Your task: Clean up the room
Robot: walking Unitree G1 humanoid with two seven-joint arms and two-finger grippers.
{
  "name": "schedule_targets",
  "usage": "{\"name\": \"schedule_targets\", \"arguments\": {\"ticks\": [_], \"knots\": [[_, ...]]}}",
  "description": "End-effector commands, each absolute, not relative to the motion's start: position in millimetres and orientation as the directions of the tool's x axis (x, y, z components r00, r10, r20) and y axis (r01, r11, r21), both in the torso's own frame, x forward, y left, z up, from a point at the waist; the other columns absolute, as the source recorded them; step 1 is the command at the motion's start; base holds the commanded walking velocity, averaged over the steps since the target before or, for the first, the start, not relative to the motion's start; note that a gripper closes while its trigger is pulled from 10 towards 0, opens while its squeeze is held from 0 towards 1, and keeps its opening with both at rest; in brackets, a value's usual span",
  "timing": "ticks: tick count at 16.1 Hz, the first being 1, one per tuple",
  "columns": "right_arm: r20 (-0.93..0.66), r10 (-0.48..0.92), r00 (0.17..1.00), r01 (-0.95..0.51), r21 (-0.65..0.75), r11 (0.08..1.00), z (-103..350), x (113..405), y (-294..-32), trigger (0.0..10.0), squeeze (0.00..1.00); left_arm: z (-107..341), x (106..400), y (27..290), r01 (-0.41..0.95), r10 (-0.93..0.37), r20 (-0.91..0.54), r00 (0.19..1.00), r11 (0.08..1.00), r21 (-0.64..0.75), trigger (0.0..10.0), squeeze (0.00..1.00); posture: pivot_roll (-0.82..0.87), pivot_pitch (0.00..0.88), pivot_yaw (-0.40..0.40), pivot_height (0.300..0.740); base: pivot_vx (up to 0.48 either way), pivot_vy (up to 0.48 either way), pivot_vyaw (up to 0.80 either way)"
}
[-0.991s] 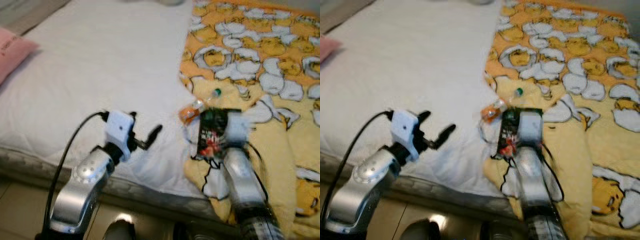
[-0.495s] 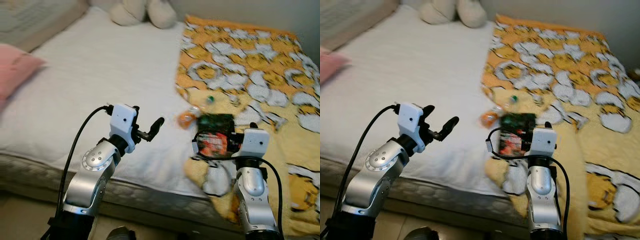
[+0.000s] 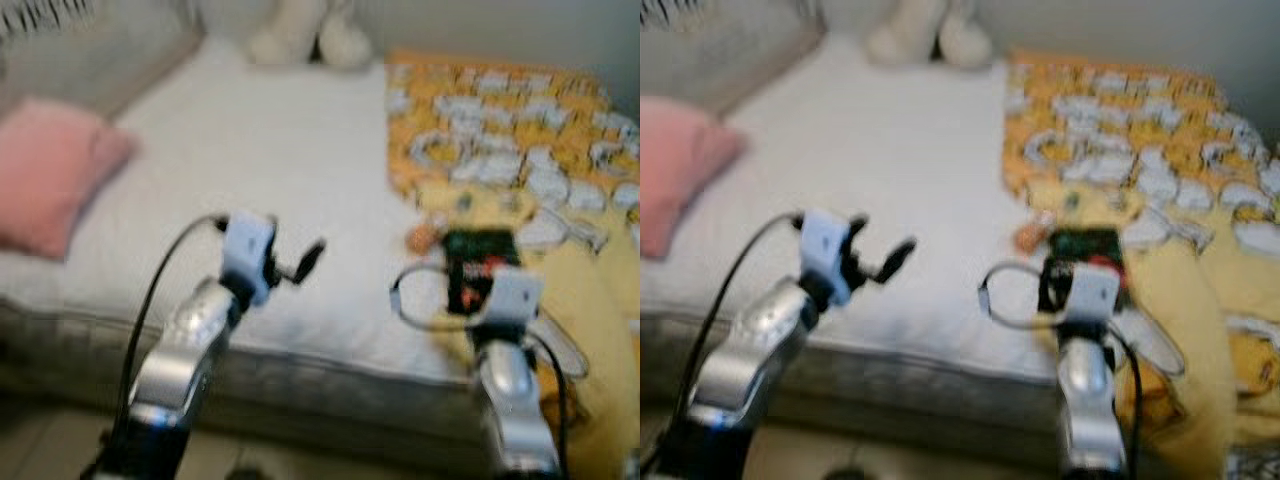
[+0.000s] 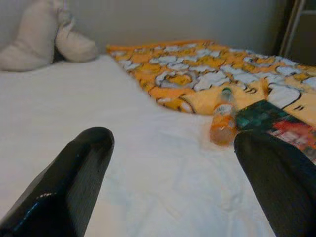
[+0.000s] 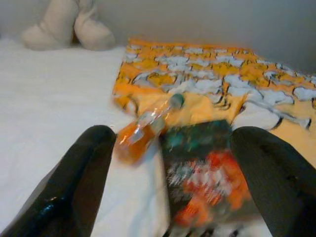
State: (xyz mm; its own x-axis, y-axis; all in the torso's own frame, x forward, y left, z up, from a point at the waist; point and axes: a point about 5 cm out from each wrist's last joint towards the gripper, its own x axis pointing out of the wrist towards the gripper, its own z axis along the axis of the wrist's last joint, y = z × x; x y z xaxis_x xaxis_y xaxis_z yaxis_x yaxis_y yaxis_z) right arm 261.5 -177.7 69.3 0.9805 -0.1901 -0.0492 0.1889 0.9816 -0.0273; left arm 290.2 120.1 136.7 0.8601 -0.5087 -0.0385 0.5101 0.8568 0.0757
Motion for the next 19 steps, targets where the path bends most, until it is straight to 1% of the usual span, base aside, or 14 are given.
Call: {"name": "schedule_targets", "arguments": {"ticks": [1, 3, 4, 5, 7, 8, 9, 10, 11, 13, 15, 19], "knots": [[-0.033, -0.165, 0.986, 0.164, -0.03, 0.986, 76.2, 265.9, -174.4, 10.0, 0.0, 134.3, 291.5, 119.4, 0.514, -0.511, -0.052, 0.858, 0.853, 0.091, 10.0, 0.0, 0.02, 0.0, -0.031, 0.74, 0.0, 0.0, -0.51], [-0.031, -0.175, 0.984, 0.175, -0.018, 0.984, 77.0, 266.4, -174.7, 10.0, 0.0, 133.2, 293.4, 122.3, 0.49, -0.487, -0.054, 0.872, 0.867, 0.093, 10.0, 0.0, 0.02, 0.0, -0.022, 0.727, 0.0, 0.0, -0.22], [-0.03, -0.183, 0.983, 0.183, -0.015, 0.983, 77.5, 265.6, -175.8, 10.0, 0.0, 131.7, 295.1, 129.2, 0.448, -0.446, -0.052, 0.894, 0.892, 0.051, 10.0, 1.0, 0.01, 0.0, -0.02, 0.717, 0.0, 0.0, 0.0], [-0.028, -0.193, 0.981, 0.192, -0.015, 0.981, 78.2, 264.3, -177.7, 10.0, 0.0, 130.0, 296.8, 136.5, 0.401, -0.4, -0.053, 0.915, 0.916, 0.008, 10.0, 1.0, 0.01, 0.0, -0.019, 0.708, 0.0, 0.0, 0.0], [-0.022, -0.209, 0.978, 0.209, -0.015, 0.978, 79.1, 260.8, -182.7, 10.0, 0.0, 125.3, 298.8, 144.4, 0.35, -0.349, -0.074, 0.934, 0.937, 0.008, 10.0, 1.0, 0.01, 0.0, -0.019, 0.694, 0.0, 0.0, 0.0], [-0.023, -0.221, 0.975, 0.22, -0.025, 0.975, 78.4, 258.6, -187.0, 10.0, 0.0, 120.8, 304.1, 154.4, 0.257, -0.257, -0.095, 0.962, 0.966, -0.015, 10.0, 0.0, 0.0, 0.0, -0.018, 0.68, 0.0, 0.0, 0.0], [-0.013, -0.236, 0.972, 0.235, -0.025, 0.972, 79.5, 257.9, -189.5, 10.0, 0.0, 118.7, 307.7, 163.8, 0.175, -0.179, -0.103, 0.978, 0.984, -0.045, 10.0, 0.0, 0.0, 0.0, -0.018, 0.67, 0.0, 0.0, 0.0], [0.0, -0.243, 0.97, 0.242, -0.021, 0.97, 81.5, 257.6, -190.5, 10.0, 0.0, 116.4, 309.2, 170.4, 0.123, -0.13, -0.114, 0.985, 0.99, -0.071, 10.0, 0.0, 0.0, 0.0, -0.016, 0.67, 0.0, 0.0, 0.0], [0.005, -0.24, 0.971, 0.24, 0.001, 0.971, 82.4, 257.8, -190.0, 10.0, 0.0, 114.8, 305.5, 171.3, 0.152, -0.155, -0.101, 0.983, 0.988, -0.039, 10.0, 0.0, -0.01, 0.0, -0.015, 0.67, 0.0, 0.0, 0.0], [0.009, -0.226, 0.974, 0.226, 0.019, 0.974, 82.7, 257.3, -188.1, 10.0, 0.0, 117.0, 301.0, 164.3, 0.217, -0.215, -0.079, 0.973, 0.976, 0.016, 10.0, 0.0, -0.01, 0.0, -0.013, 0.67, 0.0, 0.0, 0.0], [0.013, -0.208, 0.978, 0.208, 0.029, 0.978, 82.6, 257.3, -185.0, 10.0, 0.0, 119.6, 300.8, 159.1, 0.251, -0.251, -0.064, 0.966, 0.968, -0.001, 10.0, 0.0, -0.01, 0.0, -0.01, 0.67, 0.0, 0.0, 0.0], [0.025, -0.165, 0.986, 0.165, 0.017, 0.986, 85.4, 262.7, -176.6, 10.0, 0.0, 125.5, 301.8, 147.6, 0.324, -0.324, -0.029, 0.946, 0.946, 0.029, 10.0, 0.0, -0.01, 0.0, -0.009, 0.67, 0.372, -0.298, 0.0]]}}
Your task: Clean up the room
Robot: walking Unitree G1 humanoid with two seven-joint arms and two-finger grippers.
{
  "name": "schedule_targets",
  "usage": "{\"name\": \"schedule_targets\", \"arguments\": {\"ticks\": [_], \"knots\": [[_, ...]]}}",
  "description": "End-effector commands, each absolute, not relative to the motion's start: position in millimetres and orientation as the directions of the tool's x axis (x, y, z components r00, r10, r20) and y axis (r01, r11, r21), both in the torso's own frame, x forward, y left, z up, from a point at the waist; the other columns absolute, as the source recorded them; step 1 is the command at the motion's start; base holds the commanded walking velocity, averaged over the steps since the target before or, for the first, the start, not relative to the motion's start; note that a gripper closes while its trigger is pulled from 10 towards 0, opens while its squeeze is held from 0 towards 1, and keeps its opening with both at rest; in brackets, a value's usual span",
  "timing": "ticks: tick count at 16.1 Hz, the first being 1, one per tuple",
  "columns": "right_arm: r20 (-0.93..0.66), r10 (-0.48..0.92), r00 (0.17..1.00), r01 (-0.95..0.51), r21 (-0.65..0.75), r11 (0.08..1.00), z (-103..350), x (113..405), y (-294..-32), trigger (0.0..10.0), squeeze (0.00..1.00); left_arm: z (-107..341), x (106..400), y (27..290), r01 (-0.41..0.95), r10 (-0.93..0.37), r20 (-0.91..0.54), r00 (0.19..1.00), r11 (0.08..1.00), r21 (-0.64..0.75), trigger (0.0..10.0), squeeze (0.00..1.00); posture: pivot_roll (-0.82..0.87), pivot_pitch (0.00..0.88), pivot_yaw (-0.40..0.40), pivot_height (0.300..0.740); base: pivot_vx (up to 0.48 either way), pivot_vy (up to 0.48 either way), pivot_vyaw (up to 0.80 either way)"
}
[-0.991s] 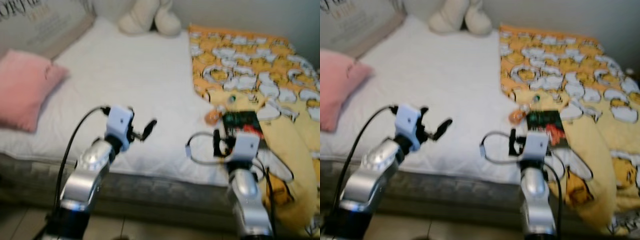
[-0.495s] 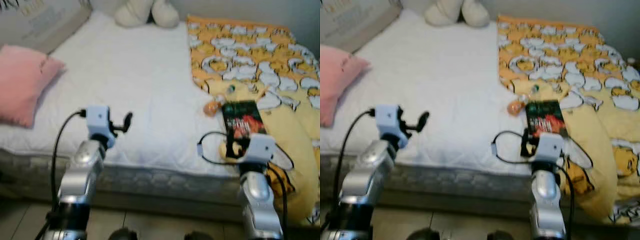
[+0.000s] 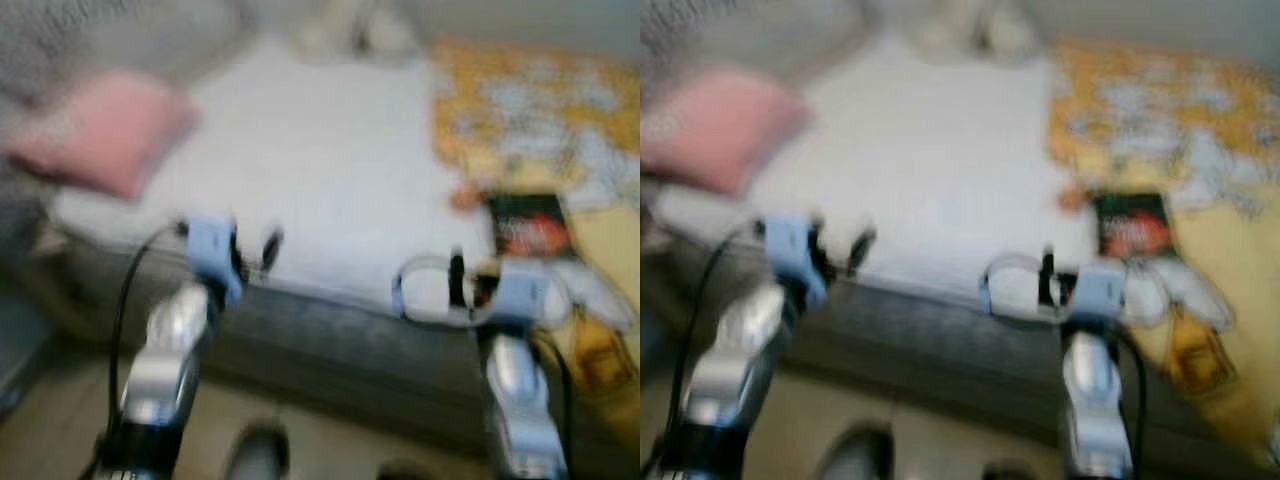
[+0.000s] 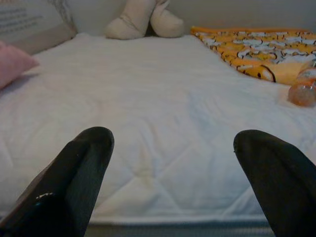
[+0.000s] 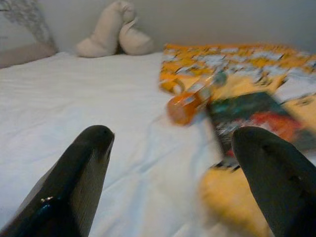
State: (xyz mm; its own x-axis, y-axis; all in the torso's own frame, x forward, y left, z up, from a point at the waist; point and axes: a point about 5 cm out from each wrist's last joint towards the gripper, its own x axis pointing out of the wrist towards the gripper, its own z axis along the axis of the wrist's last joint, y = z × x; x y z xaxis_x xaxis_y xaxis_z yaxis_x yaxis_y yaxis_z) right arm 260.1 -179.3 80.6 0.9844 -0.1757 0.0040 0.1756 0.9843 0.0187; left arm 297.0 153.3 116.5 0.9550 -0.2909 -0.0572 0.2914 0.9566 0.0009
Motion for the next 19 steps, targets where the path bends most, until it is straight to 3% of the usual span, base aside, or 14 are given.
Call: {"name": "schedule_targets", "arguments": {"ticks": [1, 9, 19], "knots": [[0.025, -0.158, 0.987, 0.158, 0.015, 0.987, 85.4, 263.6, -175.7, 10.0, 0.0, 125.4, 302.1, 146.9, 0.33, -0.329, -0.029, 0.944, 0.944, 0.031, 10.0, 0.0, -0.01, 0.0, -0.006, 0.67, 0.386, -0.281, 0.0], [0.039, -0.15, 0.988, 0.15, -0.004, 0.989, 91.2, 263.3, -175.9, 10.0, 0.0, 135.1, 295.3, 132.3, 0.455, -0.456, 0.019, 0.89, 0.889, 0.054, 10.0, 0.0, -0.01, 0.0, -0.011, 0.67, 0.394, -0.269, -0.13], [0.045, -0.173, 0.984, 0.174, -0.007, 0.985, 96.8, 269.5, -173.4, 10.0, 0.0, 143.3, 294.0, 136.9, 0.414, -0.416, 0.037, 0.909, 0.909, 0.046, 10.0, 0.0, 0.0, 0.038, -0.006, 0.661, 0.0, 0.0, -0.05]]}}
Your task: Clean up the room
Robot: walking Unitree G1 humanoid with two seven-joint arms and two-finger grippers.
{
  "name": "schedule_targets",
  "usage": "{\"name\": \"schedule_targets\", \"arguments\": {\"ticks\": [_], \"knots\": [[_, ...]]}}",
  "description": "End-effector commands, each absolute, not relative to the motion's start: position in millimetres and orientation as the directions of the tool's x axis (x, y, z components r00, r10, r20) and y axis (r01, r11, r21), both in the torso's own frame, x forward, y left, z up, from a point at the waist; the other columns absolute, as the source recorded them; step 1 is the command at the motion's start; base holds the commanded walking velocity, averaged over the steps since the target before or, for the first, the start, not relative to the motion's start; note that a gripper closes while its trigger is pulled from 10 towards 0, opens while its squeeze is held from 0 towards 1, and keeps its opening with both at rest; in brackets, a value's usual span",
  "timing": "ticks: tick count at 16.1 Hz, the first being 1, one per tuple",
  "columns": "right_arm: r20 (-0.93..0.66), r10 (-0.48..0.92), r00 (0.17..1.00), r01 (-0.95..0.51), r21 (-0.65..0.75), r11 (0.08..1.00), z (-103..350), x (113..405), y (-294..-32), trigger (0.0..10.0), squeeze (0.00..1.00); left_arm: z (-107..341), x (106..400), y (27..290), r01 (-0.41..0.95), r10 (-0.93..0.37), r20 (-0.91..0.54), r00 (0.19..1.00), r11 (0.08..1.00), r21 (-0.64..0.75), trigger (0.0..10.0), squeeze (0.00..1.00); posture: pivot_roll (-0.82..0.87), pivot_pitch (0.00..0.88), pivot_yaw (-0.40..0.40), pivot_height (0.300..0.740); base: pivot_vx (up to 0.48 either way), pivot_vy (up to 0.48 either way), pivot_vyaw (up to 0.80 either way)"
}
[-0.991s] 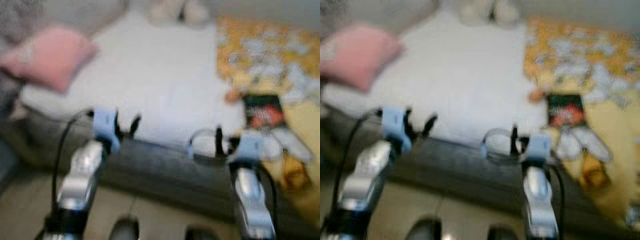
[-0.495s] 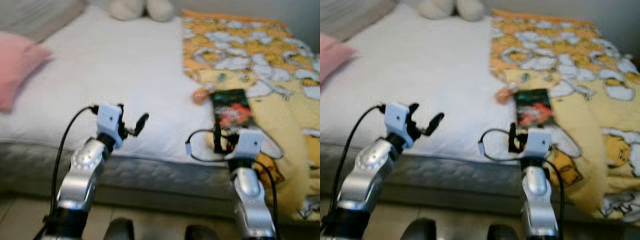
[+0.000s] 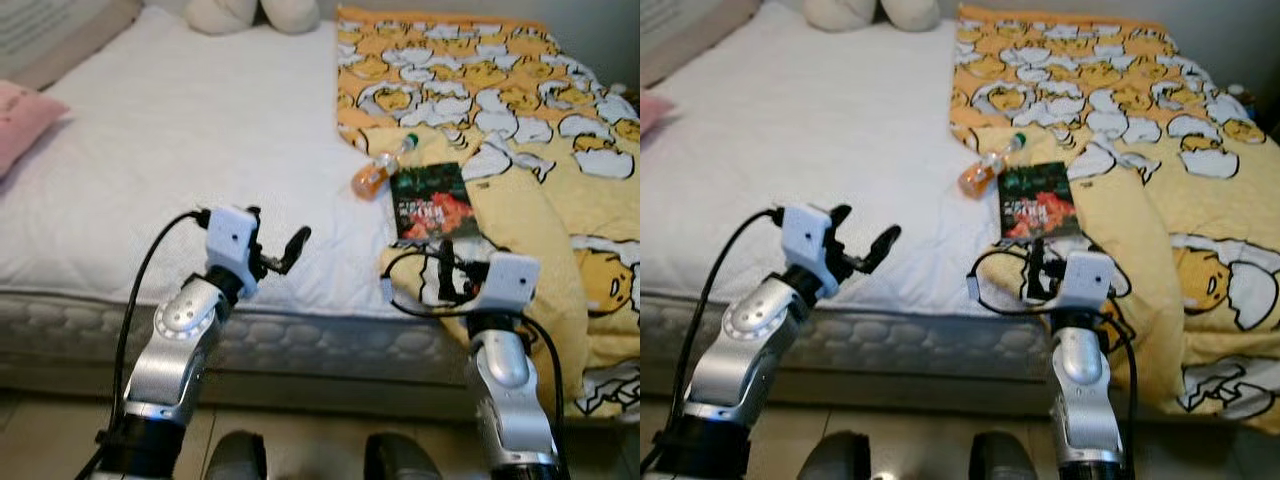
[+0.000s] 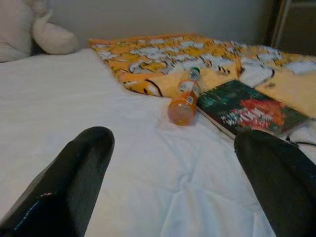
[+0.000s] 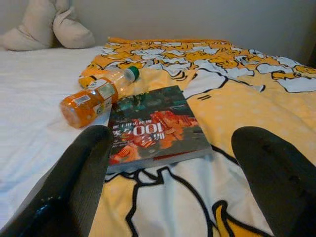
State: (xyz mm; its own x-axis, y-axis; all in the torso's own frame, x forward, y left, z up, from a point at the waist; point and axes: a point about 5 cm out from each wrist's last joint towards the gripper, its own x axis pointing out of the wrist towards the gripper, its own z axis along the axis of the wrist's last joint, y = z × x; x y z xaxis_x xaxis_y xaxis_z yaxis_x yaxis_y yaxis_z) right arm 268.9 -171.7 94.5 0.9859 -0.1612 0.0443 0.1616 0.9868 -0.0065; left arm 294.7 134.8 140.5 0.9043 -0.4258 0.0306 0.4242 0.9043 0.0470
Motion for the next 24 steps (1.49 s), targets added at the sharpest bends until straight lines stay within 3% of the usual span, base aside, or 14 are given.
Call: {"name": "schedule_targets", "arguments": {"ticks": [1, 2, 6, 13, 24], "knots": [[0.047, -0.172, 0.984, 0.173, -0.007, 0.985, 97.7, 269.5, -172.9, 10.0, 0.0, 144.1, 295.5, 142.9, 0.349, -0.349, 0.04, 0.936, 0.937, 0.001, 10.0, 0.0, 0.0, 0.04, -0.006, 0.661, 0.0, 0.0, 0.0], [0.069, -0.152, 0.986, 0.153, -0.002, 0.988, 100.1, 269.6, -170.9, 10.0, 0.0, 139.8, 294.6, 146.0, 0.298, -0.298, 0.016, 0.954, 0.953, -0.054, 10.0, 0.0, 0.0, 0.044, -0.004, 0.671, 0.0, 0.0, 0.0], [0.058, -0.16, 0.985, 0.161, -0.008, 0.987, 99.3, 271.4, -170.4, 10.0, 0.0, 139.2, 289.6, 136.9, 0.348, -0.348, 0.011, 0.937, 0.937, -0.008, 10.0, 0.0, 0.0, 0.045, -0.005, 0.706, 0.0, 0.0, 0.0], [0.054, -0.162, 0.985, 0.164, -0.026, 0.986, 98.8, 271.4, -170.4, 10.0, 0.0, 143.6, 292.4, 133.5, 0.37, -0.37, 0.026, 0.928, 0.929, 0.019, 10.0, 0.0, -0.01, 0.047, -0.003, 0.706, 0.0, 0.0, 0.0], [0.038, -0.162, 0.986, 0.163, -0.032, 0.986, 96.9, 272.9, -169.0, 10.0, 0.0, 146.4, 289.2, 123.8, 0.439, -0.44, 0.034, 0.897, 0.898, 0.038, 10.0, 0.0, -0.01, 0.061, 0.005, 0.706, 0.48, 0.0, 0.0]]}}
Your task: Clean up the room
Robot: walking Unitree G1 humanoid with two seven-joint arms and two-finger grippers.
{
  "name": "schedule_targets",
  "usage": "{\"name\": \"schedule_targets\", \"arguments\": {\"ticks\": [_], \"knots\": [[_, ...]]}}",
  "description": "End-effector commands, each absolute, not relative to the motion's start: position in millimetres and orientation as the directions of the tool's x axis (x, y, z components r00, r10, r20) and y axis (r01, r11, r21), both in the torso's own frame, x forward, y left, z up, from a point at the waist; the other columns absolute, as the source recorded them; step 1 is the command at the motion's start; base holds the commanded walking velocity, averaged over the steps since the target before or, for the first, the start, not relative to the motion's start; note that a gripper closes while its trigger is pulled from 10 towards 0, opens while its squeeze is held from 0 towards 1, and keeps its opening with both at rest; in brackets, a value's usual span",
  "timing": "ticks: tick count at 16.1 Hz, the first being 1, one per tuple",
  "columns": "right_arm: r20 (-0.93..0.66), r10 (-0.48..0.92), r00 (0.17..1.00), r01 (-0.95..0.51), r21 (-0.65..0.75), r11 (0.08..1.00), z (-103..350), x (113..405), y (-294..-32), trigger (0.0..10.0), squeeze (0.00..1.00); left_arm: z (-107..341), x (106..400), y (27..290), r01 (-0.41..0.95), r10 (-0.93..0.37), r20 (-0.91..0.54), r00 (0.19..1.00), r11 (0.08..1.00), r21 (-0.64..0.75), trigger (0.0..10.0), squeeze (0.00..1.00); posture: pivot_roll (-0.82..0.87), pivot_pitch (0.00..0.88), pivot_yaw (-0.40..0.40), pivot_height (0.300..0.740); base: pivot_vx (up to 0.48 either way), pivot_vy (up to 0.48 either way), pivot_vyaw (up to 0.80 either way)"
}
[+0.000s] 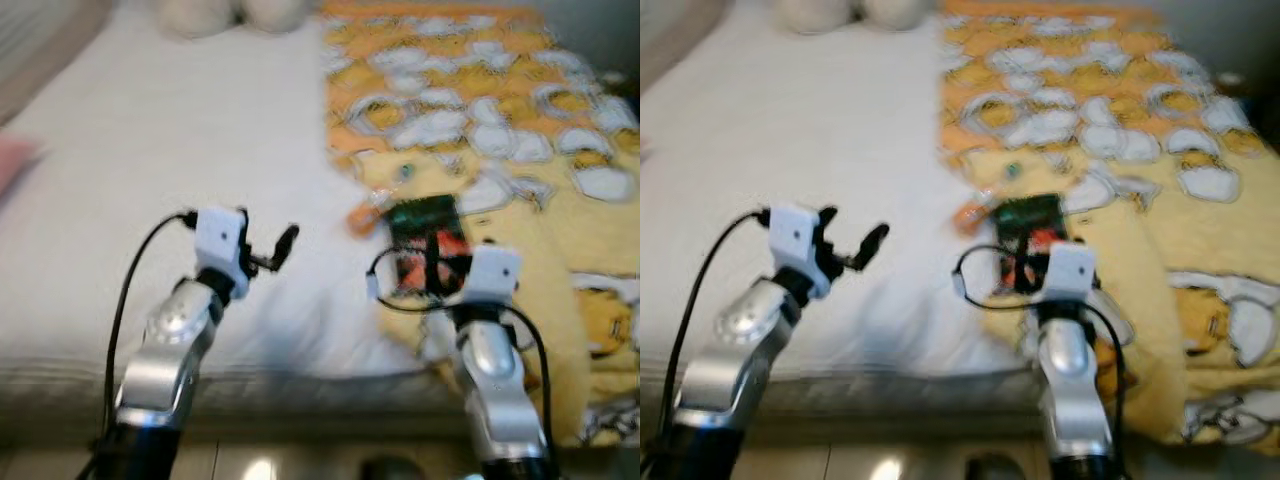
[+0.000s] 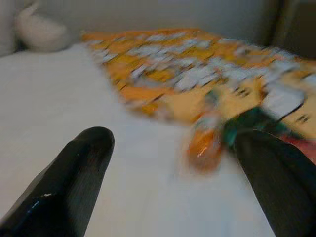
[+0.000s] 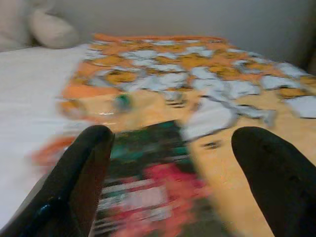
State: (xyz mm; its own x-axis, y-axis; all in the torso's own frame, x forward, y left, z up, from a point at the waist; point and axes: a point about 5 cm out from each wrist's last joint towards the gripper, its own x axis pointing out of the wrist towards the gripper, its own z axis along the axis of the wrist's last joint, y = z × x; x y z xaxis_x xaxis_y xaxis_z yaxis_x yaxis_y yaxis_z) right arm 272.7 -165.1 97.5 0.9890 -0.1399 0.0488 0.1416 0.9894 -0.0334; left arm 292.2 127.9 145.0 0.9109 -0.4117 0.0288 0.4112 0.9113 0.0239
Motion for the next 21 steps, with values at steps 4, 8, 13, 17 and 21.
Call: {"name": "schedule_targets", "arguments": {"ticks": [4, 8, 13, 17, 21], "knots": [[0.029, -0.162, 0.986, 0.162, -0.024, 0.986, 95.9, 273.4, -168.3, 10.0, 0.0, 147.2, 289.6, 122.7, 0.446, -0.448, 0.036, 0.893, 0.894, 0.044, 10.0, 0.0, -0.01, 0.067, 0.004, 0.706, 0.36, 0.0, 0.0], [0.024, -0.156, 0.987, 0.157, -0.024, 0.987, 94.6, 273.8, -166.8, 10.0, 0.0, 146.1, 287.9, 123.4, 0.448, -0.449, 0.027, 0.893, 0.893, 0.044, 10.0, 0.0, 0.0, 0.073, 0.005, 0.706, 0.0, 0.0, -0.27], [0.017, -0.147, 0.989, 0.147, -0.018, 0.989, 93.9, 280.0, -165.5, 10.0, 0.0, 147.4, 290.9, 127.4, 0.449, -0.451, 0.019, 0.892, 0.891, 0.066, 10.0, 0.0, 0.01, 0.058, 0.009, 0.706, 0.0, 0.0, 0.0], [0.011, -0.143, 0.99, 0.143, -0.005, 0.99, 94.1, 283.9, -165.8, 10.0, 0.0, 148.1, 291.4, 129.1, 0.443, -0.447, 0.019, 0.894, 0.892, 0.092, 10.0, 0.0, 0.01, 0.046, 0.008, 0.706, 0.0, 0.0, 0.0], [0.05, -0.16, 0.986, 0.16, -0.008, 0.987, 98.4, 278.4, -167.8, 10.0, 0.0, 145.6, 293.8, 136.3, 0.391, -0.392, 0.015, 0.92, 0.919, 0.04, 10.0, 0.0, 0.0, 0.025, 0.007, 0.706, 0.0, 0.0, 0.0]]}}
